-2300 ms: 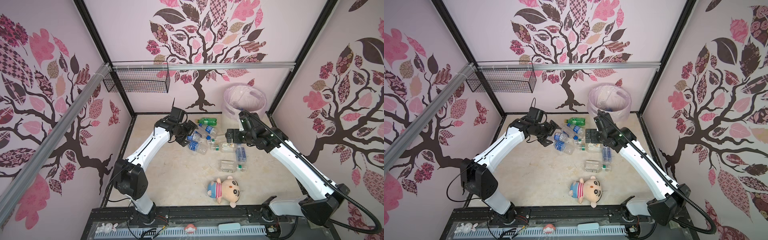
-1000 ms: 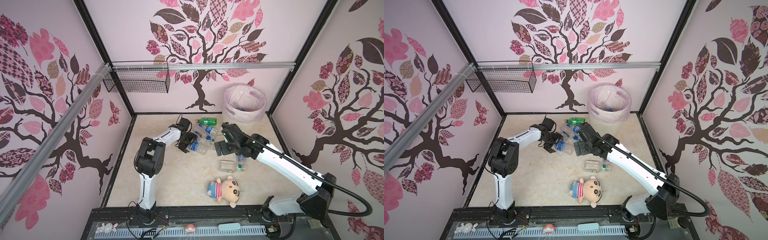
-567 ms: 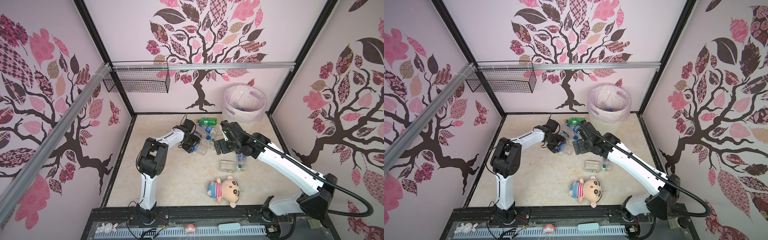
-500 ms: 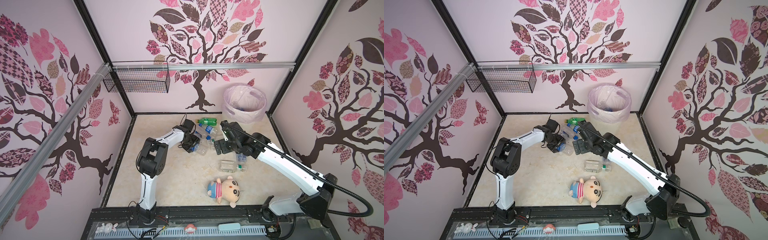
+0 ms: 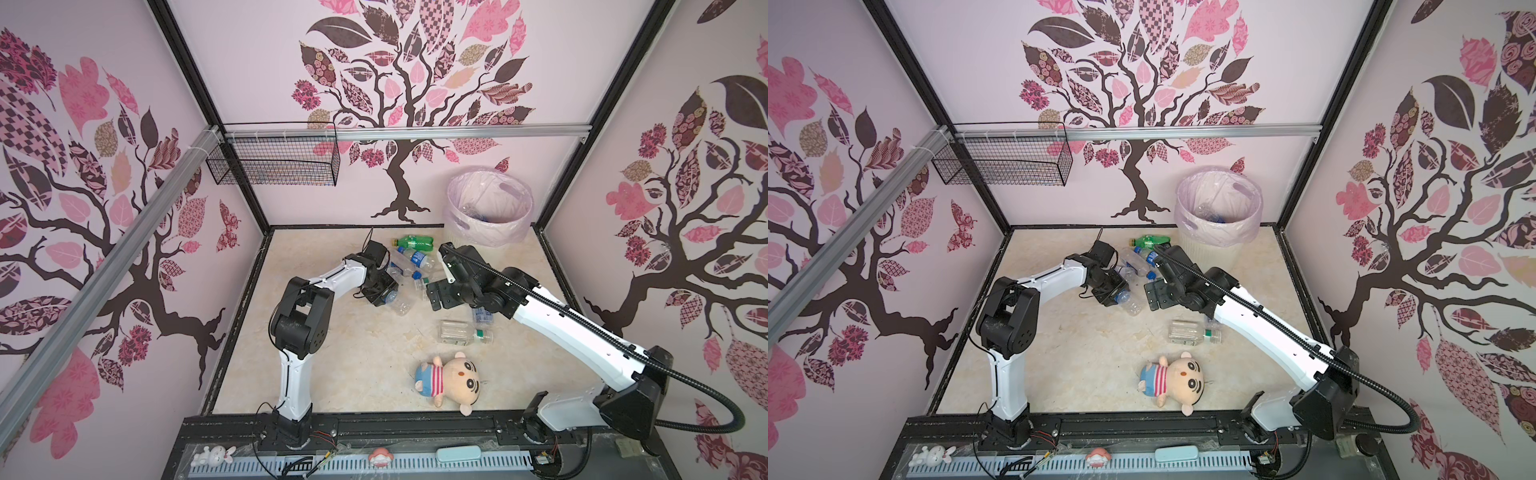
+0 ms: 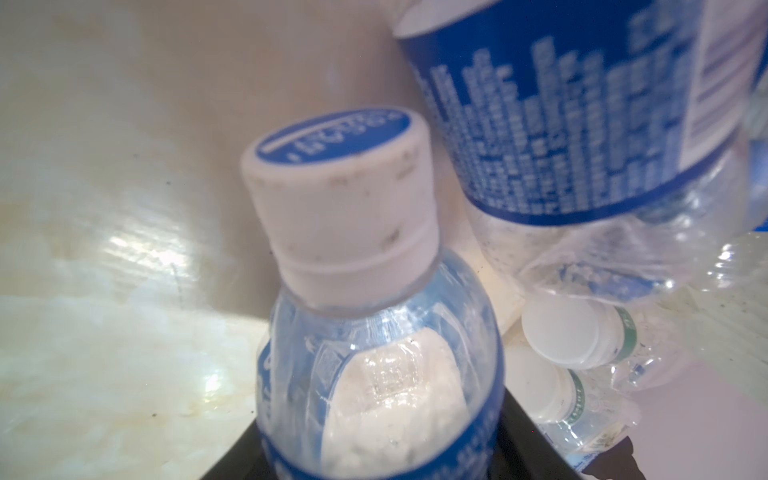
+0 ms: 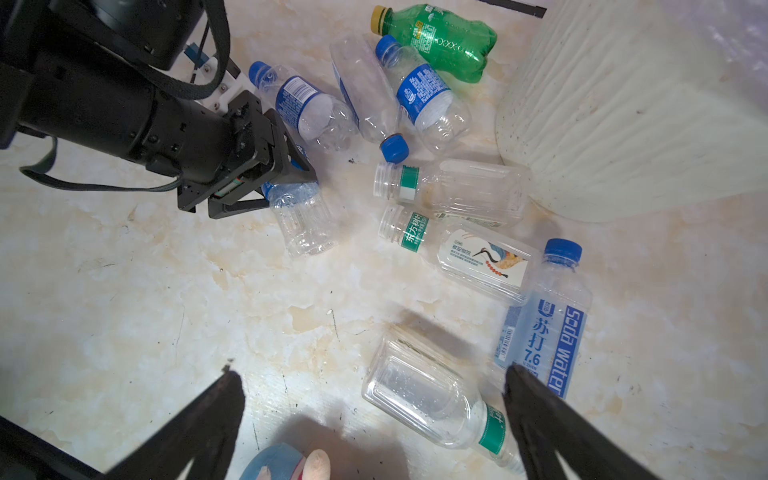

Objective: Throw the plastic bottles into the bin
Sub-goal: 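Lower the left gripper onto a blue-labelled water bottle cap and grasp it, then lift the blue-labelled bottle with the left gripper while the right gripper grasps its body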

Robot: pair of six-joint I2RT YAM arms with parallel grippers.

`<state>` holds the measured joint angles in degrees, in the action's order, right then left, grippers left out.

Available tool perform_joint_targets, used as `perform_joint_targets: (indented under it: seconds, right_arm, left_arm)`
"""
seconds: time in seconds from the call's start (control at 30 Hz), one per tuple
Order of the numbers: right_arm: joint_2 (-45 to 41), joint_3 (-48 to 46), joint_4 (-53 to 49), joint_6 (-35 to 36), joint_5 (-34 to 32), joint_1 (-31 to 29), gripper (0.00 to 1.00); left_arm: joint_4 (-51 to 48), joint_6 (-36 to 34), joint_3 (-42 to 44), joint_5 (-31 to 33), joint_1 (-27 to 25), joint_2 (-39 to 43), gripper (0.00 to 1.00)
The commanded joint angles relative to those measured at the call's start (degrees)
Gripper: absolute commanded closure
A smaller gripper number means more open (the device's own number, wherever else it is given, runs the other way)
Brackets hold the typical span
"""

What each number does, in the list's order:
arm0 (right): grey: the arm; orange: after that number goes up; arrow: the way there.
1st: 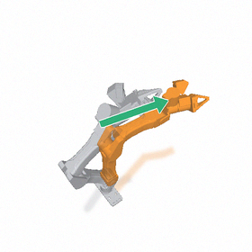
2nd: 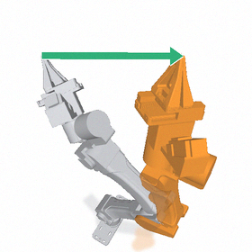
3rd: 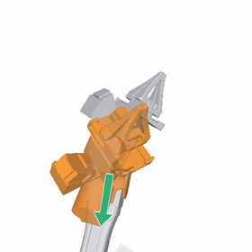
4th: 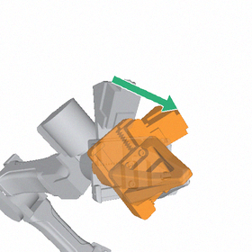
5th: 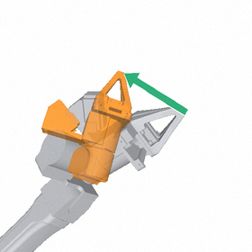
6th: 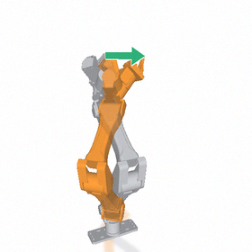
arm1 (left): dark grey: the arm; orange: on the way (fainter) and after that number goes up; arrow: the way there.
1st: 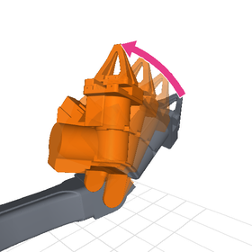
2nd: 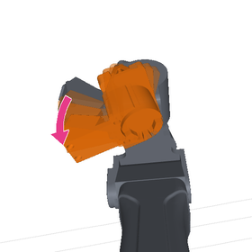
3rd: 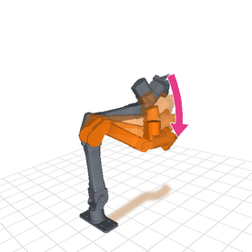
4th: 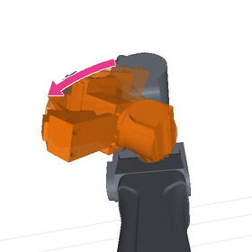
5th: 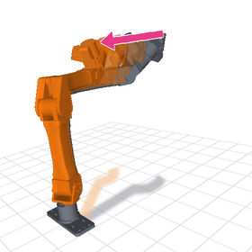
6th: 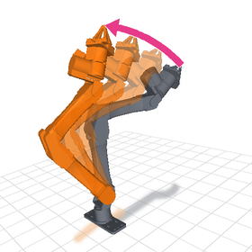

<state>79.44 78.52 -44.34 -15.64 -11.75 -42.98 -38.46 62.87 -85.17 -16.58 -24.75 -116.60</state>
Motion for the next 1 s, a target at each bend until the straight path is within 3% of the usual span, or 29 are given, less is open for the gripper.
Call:
perform_joint_targets:
  seconds: [0.0, 0.2, 0.57, 0.97]
  right_arm:
    - [-0.44, -0.45, 1.42, -2.21, 2.8, 0.17, 0.0]
    - [1.65, 2.32, 1.37, -3.76, 6.34, 0.69, 0.0]
    - [3.63, 6.8, 2.66, -3.62, 16.47, 2.58, 0.0]
    - [5.07, 9.21, 2.35, -2.95, 15.94, 3.13, 0.0]
  left_arm:
    - [-3.1, -4.97, 0.0, 0.38, -0.08, 3.89, 0.45]
    - [-4.19, -8.45, -1.35, -2.24, -0.12, 8.71, 0.45]
    - [-0.92, -8.28, -3.63, -11.21, -0.03, 16.01, 0.45]
    - [9.2, -1.79, 1.43, -19.04, -2.0, 24.27, 0.44]
